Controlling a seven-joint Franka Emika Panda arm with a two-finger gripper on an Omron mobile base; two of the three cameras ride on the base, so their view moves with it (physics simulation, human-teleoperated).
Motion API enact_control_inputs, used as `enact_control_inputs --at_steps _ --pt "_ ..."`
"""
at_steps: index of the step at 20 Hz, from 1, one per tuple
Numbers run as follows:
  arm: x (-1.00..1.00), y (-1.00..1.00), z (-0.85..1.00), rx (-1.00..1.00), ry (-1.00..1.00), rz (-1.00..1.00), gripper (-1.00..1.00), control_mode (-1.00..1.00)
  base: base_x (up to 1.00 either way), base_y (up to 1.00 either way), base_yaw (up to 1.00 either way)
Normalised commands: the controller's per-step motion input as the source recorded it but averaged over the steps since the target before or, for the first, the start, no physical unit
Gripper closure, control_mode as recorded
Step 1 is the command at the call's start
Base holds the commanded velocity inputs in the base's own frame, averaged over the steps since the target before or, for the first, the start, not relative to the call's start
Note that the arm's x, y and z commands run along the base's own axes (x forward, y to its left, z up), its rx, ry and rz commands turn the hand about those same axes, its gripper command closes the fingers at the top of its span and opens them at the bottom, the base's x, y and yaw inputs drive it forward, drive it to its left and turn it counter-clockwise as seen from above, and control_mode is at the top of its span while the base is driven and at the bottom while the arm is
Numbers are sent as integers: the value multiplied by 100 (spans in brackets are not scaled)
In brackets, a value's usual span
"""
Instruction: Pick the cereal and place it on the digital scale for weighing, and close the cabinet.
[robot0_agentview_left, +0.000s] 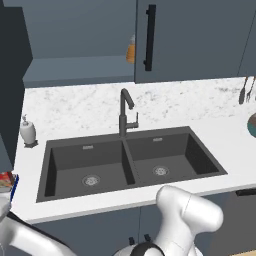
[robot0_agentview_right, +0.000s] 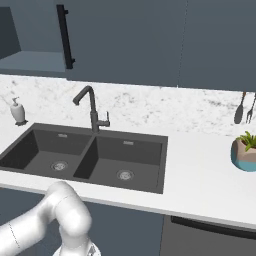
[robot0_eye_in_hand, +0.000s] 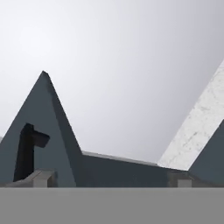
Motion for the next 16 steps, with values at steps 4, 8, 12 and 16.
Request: enact_control_inputs --at_steps 4,8,12,16 --pt "97 49 -56 0 1 0 -100 -100 0 0 0" --pt "88 24 -13 -6 19 0 -100 -100 0 0 0" --pt "22 -2 36 -15 48 10 -100 -100 0 0 0" --pt "34 -6 6 -6 49 15 -100 -100 0 0 0"
